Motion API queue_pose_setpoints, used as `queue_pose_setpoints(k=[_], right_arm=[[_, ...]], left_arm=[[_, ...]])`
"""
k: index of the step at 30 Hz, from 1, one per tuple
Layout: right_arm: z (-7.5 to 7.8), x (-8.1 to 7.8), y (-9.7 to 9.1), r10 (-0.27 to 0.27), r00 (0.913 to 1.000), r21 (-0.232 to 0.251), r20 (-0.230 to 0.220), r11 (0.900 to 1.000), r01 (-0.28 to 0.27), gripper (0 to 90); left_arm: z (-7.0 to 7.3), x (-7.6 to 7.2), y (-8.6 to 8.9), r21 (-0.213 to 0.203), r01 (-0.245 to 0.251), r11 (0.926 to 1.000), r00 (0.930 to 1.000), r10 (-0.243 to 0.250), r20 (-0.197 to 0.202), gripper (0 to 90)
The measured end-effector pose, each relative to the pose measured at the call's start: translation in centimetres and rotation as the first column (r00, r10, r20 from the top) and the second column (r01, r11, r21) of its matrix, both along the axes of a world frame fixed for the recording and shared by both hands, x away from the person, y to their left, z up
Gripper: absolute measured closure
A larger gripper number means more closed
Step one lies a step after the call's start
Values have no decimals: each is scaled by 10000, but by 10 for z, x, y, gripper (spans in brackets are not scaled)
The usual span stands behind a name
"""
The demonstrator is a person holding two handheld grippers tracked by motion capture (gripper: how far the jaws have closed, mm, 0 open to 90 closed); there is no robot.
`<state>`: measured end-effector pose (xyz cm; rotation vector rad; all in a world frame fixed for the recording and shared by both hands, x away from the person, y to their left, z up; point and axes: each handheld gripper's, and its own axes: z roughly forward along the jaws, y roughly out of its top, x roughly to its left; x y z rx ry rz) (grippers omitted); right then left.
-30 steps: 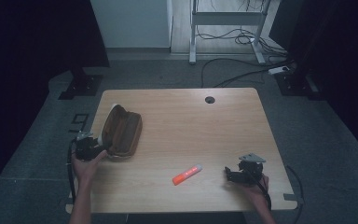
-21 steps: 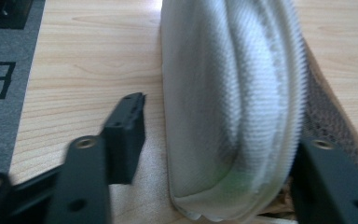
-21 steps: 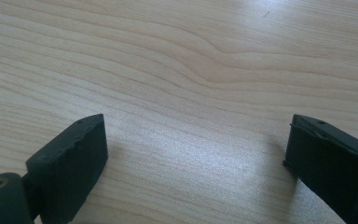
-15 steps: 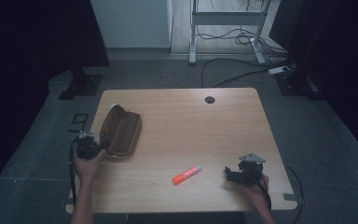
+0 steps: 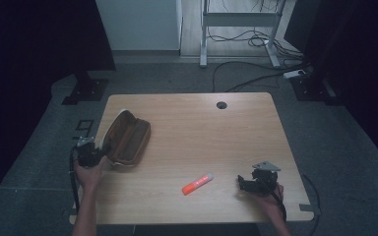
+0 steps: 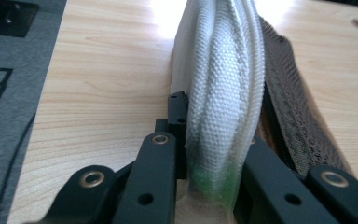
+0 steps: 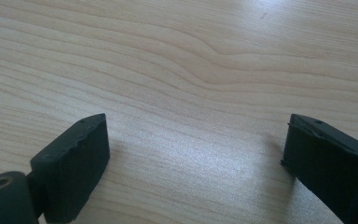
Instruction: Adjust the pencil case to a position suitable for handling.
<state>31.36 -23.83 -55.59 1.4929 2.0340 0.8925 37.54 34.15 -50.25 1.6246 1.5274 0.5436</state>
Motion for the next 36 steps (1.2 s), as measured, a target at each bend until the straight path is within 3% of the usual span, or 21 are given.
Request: queue_pose_setpoints(k=[9, 14, 22, 36], right_arm=[[0, 0, 0, -1, 10000, -4, 5, 10000, 1, 67], [0, 0, 0, -6, 10000, -4, 9, 10000, 6, 68], [0, 0, 0, -33, 10000, -4, 14, 10000, 33, 69], [0, 0, 0, -33, 10000, -6, 15, 10000, 33, 69]], left_arm=[[12, -10, 4, -709, 315, 9970, 9980, -275, 564, 858], [22, -15, 2, -508, 593, 9969, 9957, -554, 746, 857], [28, -18, -4, -737, 1249, 9894, 9877, -1169, 1041, 857], [28, -17, -20, -675, 2048, 9765, 9741, -1966, 1120, 857]])
